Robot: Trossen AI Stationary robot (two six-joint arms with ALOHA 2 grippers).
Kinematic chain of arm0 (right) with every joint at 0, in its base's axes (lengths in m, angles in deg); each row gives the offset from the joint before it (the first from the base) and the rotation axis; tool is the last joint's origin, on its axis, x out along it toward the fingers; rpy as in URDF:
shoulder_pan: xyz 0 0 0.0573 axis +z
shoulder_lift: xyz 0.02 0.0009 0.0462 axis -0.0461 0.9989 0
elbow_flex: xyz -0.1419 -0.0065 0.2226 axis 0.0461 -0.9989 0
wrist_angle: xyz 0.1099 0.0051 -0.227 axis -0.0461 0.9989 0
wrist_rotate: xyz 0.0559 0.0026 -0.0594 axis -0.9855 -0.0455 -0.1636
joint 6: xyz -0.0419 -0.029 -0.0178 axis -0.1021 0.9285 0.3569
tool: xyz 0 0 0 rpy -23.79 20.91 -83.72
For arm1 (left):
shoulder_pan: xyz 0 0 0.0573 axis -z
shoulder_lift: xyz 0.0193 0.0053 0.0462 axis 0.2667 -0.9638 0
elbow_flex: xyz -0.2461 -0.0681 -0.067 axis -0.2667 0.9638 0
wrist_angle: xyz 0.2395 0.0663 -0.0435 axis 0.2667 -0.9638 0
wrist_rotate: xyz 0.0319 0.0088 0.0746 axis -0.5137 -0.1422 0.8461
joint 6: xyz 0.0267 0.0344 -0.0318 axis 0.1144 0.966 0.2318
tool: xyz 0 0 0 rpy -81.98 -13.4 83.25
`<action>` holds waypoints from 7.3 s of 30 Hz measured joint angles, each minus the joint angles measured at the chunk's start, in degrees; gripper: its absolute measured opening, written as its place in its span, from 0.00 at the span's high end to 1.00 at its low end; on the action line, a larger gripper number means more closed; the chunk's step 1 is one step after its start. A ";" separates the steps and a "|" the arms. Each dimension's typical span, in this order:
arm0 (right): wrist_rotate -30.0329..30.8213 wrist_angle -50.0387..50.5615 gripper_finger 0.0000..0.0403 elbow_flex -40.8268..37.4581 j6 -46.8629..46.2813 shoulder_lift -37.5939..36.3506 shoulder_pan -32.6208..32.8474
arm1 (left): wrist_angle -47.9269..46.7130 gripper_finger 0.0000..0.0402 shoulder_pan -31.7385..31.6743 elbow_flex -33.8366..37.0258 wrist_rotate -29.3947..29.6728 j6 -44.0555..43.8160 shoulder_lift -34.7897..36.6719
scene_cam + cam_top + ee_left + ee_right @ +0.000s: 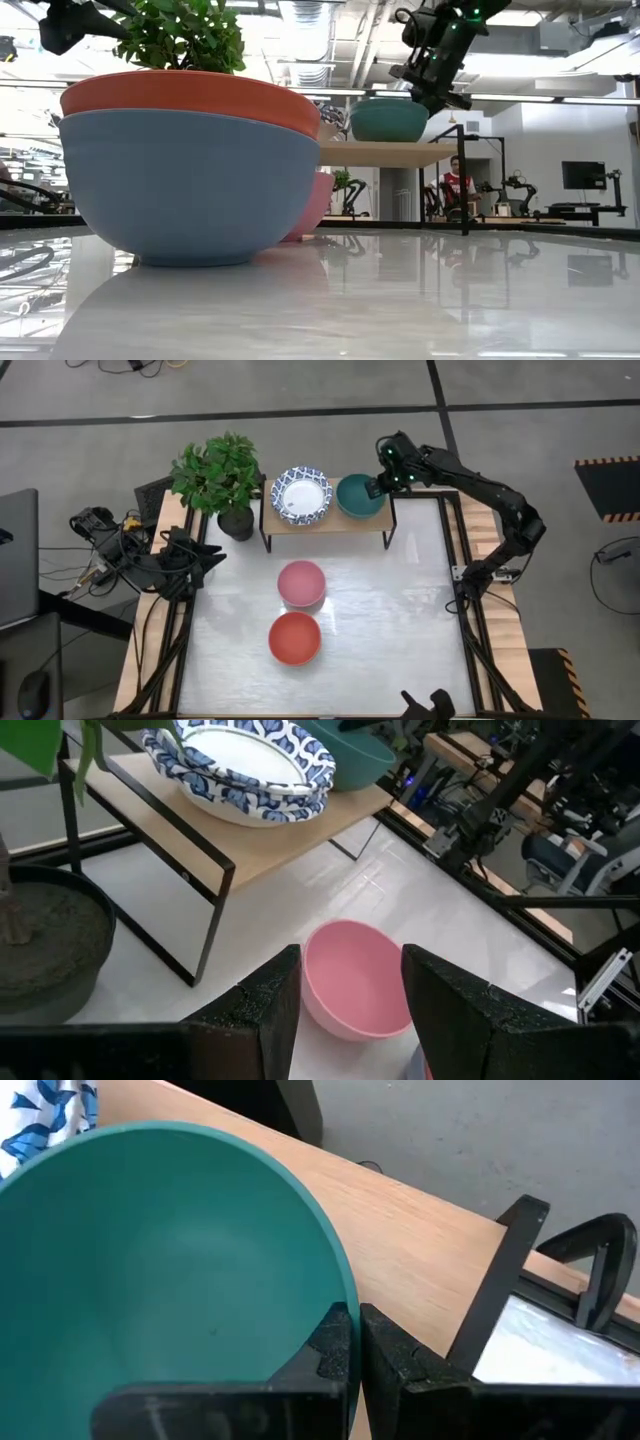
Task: Place and stack bowls onto a shelf
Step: Put the dark green bowl on the shelf, then stack the pink bowl on top of the dark green bowl on the shelf
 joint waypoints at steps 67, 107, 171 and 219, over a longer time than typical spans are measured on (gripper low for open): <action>14.01 -11.97 0.44 -12.84 -39.79 0.07 48.80 | -9.03 0.49 -0.01 0.00 -7.28 2.62 -0.02; 17.79 -34.23 0.44 -13.82 -32.68 16.76 47.96 | -8.67 0.49 0.01 -0.07 -10.31 -1.47 -3.42; 8.78 -12.87 0.96 -13.92 -38.86 10.69 47.35 | -8.77 0.49 -0.02 0.00 -5.16 -2.96 -4.57; 5.43 -26.88 0.44 -13.50 -38.08 20.30 40.59 | -9.57 0.49 0.00 0.00 -6.68 -5.30 -4.60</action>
